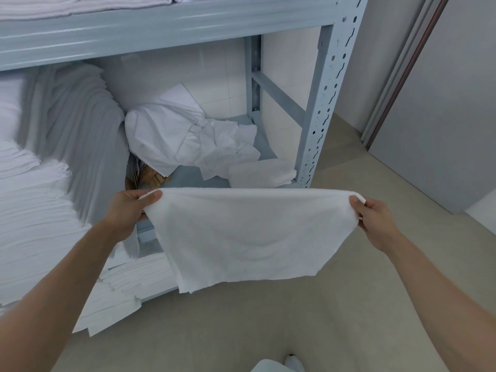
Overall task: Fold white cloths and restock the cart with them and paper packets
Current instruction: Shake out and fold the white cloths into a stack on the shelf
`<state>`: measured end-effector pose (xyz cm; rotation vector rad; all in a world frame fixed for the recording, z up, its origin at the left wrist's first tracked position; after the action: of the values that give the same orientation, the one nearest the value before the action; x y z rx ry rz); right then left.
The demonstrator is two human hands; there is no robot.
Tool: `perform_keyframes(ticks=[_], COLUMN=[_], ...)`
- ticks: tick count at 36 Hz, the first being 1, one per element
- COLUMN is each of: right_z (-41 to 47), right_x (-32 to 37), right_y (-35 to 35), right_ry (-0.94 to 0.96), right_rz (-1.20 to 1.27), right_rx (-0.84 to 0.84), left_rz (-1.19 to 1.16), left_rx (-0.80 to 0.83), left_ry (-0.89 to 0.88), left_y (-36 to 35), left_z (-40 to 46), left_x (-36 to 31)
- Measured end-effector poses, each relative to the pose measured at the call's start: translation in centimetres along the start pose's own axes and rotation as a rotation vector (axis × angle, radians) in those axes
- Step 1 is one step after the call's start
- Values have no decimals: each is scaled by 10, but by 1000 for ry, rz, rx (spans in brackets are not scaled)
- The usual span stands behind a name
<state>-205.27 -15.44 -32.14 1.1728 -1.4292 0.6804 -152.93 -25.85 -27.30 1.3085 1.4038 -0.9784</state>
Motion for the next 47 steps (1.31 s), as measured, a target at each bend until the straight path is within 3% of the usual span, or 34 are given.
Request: perform_keyframes(ticks=[9, 21, 26, 31, 34, 40, 47], right_z=[4, -2, 0, -2, -14, -51, -83], right_x=[13, 21, 15, -3, 0, 22, 46], right_y=[3, 11, 14, -9, -45, -118, -158], right_ry=[-20, 40, 20, -81, -59, 44, 178], right_rz=[100, -307, -232, -460, -480, -314, -367], right_rx=[60, 63, -53, -174, -150, -58, 30], left_rz=[164, 180, 187, 116, 73, 249, 356], left_rx=[32, -6, -82, -140, -88, 82, 244], left_ry=[-84, -80, -10, 144, 168, -5, -102], left_y=[4, 6, 7, -28, -67, -146, -189], left_z=[0, -5, -3, -18, -31, -62, -85], left_x=[-2, -9, -3, 18, 24, 16, 14])
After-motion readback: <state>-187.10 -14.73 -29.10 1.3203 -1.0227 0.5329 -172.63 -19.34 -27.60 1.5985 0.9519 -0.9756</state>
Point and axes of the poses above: each hand's wrist, its own z-axis towards the middle knuckle, its own y-axis out of the back of the hand, x = y × z, the point moved 3 cm from there along z, towards the middle knuckle, and after that the axes turned 8 degrees about -z, right-handed, at the moved point
